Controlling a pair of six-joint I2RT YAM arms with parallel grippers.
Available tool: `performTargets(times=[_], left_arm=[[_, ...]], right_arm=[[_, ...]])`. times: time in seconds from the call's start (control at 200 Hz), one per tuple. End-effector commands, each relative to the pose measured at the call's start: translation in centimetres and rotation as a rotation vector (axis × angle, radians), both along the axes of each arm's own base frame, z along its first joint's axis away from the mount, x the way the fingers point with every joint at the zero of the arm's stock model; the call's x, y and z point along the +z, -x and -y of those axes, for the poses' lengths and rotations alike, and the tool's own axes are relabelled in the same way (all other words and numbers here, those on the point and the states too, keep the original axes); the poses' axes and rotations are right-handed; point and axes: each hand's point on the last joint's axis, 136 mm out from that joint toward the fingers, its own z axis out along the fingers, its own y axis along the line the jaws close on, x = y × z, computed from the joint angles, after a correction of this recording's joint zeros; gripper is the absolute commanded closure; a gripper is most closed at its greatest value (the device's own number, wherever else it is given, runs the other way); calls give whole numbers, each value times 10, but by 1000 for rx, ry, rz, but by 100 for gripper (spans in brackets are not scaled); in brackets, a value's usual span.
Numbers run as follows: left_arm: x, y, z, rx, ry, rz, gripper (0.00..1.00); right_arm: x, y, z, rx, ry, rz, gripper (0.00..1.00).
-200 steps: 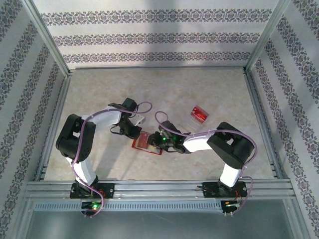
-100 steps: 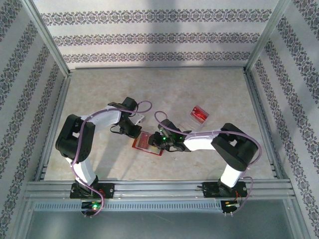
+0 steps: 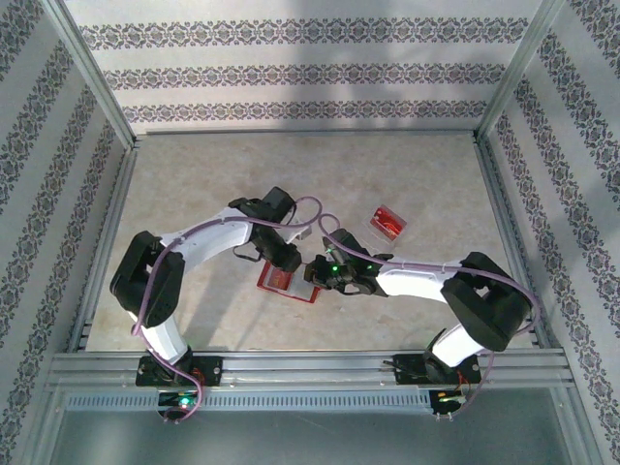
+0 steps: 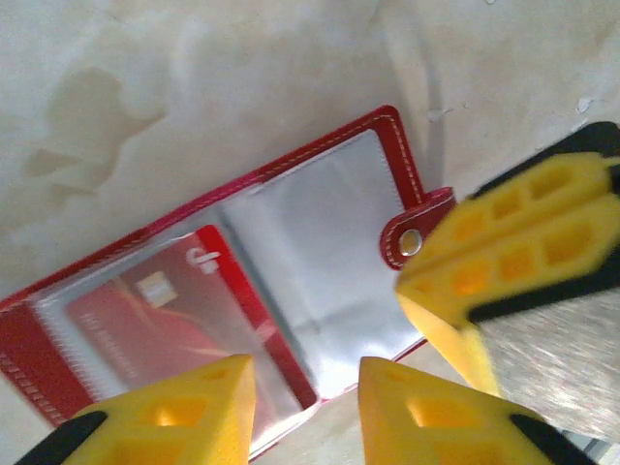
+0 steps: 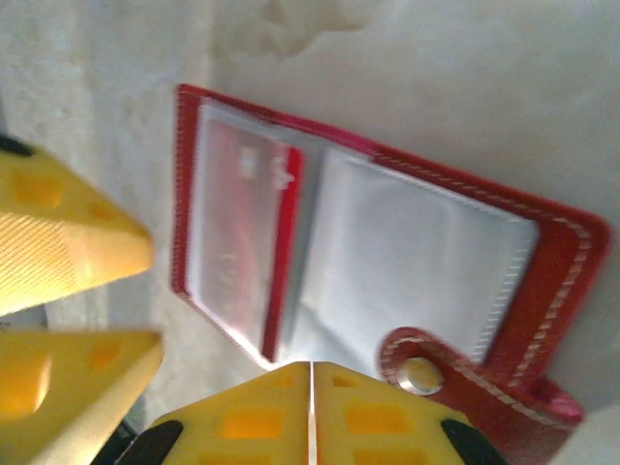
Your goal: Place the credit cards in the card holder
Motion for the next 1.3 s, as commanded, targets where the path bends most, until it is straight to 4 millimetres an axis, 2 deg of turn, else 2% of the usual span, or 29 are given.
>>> performTargets(times=[0.0,0.175,0.34,0.515,0.825,0.979,1.294], left_arm=[[-13,20,6,-7,-37,-102,64],[-25,25,12,-18,-82,-119,60],[-46,31,10,-27,-135,-144,53],[-54,31,9,-22,-157,-153,53],[-66,35,4,-23,-179,-167,73],[-64,34,3,-19,-172,-162,79],[-68,33,1,-6,-158,-180,93]], right_arm=[[-14,3,6,3,8,-27,90],[-25,6,18,-37,29,-46,90],[-36,7,34,-69,54,-65,91],[-39,8,40,-87,61,-62,91],[-26,8,37,-82,21,-28,90],[-12,8,33,-72,-5,9,88],[-1,13,30,-52,-22,28,83]])
